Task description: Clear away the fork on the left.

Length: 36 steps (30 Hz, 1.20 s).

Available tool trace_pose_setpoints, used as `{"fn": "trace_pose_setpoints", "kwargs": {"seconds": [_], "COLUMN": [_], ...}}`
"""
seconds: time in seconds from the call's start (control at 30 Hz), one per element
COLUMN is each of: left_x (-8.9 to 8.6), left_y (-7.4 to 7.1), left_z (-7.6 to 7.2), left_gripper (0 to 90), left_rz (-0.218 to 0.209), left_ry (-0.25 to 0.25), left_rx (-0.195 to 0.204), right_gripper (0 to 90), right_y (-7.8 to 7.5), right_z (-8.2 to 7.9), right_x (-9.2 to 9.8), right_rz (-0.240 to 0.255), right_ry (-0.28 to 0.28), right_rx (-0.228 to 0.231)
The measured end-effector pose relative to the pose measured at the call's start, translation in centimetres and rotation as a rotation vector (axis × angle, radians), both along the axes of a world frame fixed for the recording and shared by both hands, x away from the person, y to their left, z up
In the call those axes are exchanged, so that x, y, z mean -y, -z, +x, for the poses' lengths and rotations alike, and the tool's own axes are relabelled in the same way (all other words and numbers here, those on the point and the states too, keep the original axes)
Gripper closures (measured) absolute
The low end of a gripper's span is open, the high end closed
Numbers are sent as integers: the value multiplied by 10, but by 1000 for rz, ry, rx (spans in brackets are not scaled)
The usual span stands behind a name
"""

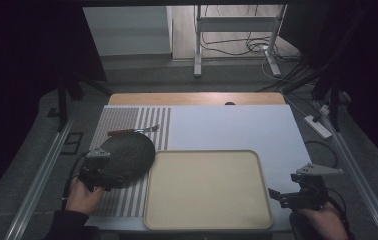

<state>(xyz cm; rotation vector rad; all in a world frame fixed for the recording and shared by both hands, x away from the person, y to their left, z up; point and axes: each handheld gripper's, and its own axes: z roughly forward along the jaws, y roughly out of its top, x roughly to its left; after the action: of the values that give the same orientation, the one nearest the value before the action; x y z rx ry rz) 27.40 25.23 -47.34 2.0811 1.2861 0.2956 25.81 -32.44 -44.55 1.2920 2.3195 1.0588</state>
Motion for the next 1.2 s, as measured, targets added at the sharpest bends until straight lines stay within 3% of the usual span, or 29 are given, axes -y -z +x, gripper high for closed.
{"fn": "trace_pose_setpoints", "kwargs": {"seconds": [0.6, 1.2], "left_x": [7, 13], "left_y": [-3, -2], "left_z": [45, 90], "left_gripper": [0, 0], "left_rz": [3, 45], "left_ry": [-13, -9], "left_rx": [-6, -10], "right_gripper": [0, 0], "right_y": [0, 0], "right_z": [0, 0], "right_x": [0, 0], "right_rz": [2, 4], "right_ry": [2, -1], "right_rx": [-1, -3]}}
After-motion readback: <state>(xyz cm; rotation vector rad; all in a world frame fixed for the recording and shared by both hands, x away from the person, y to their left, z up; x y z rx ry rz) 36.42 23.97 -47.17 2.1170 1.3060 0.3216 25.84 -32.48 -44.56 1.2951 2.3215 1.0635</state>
